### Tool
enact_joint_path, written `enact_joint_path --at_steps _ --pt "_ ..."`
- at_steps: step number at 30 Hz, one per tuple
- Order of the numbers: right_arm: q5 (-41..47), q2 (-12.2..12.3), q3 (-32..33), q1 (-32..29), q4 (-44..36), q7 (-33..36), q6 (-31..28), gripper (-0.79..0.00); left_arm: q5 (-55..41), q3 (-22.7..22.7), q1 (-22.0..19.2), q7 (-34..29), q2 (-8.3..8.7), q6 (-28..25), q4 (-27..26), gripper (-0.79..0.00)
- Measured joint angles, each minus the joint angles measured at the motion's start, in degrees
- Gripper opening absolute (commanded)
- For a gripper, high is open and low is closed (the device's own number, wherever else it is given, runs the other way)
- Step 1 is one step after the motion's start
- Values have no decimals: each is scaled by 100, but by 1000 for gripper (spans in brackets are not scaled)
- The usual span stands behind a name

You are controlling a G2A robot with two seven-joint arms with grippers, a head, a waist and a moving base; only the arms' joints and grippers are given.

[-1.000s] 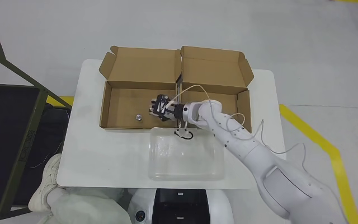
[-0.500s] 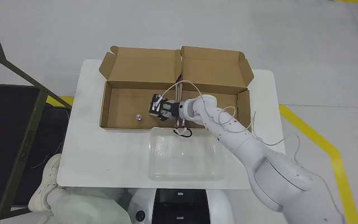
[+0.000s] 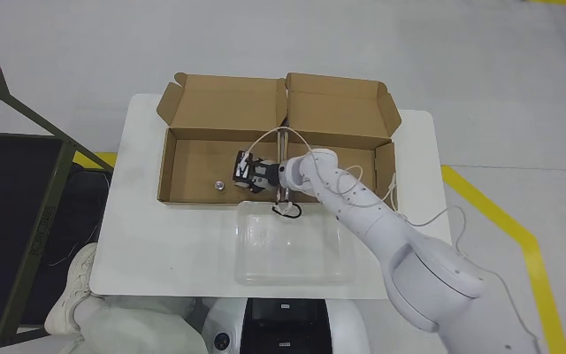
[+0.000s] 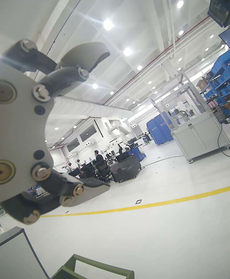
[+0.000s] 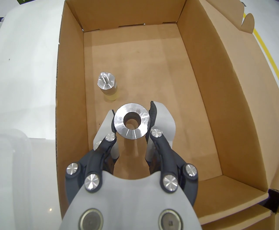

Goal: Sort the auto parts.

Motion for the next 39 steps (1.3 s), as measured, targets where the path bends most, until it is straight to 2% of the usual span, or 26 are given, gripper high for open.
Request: enact_joint_path --at_steps 10,22,31,37,39 --pt "-74 -74 62 94 143 -307 22 -440 0 0 0 0 0 0 0 0" --pt "-207 160 393 158 -183 -907 81 -425 0 0 0 0 0 0 0 0" --pt "-378 596 882 -181 -1112 -773 150 -413 0 0 0 0 0 0 0 0" --pt "-549 1063 1500 -793 -2387 -178 66 -394 0 0 0 0 0 0 0 0" --pt "-580 1236 1789 -1102 -2957 132 0 -351 0 0 0 0 0 0 0 0"
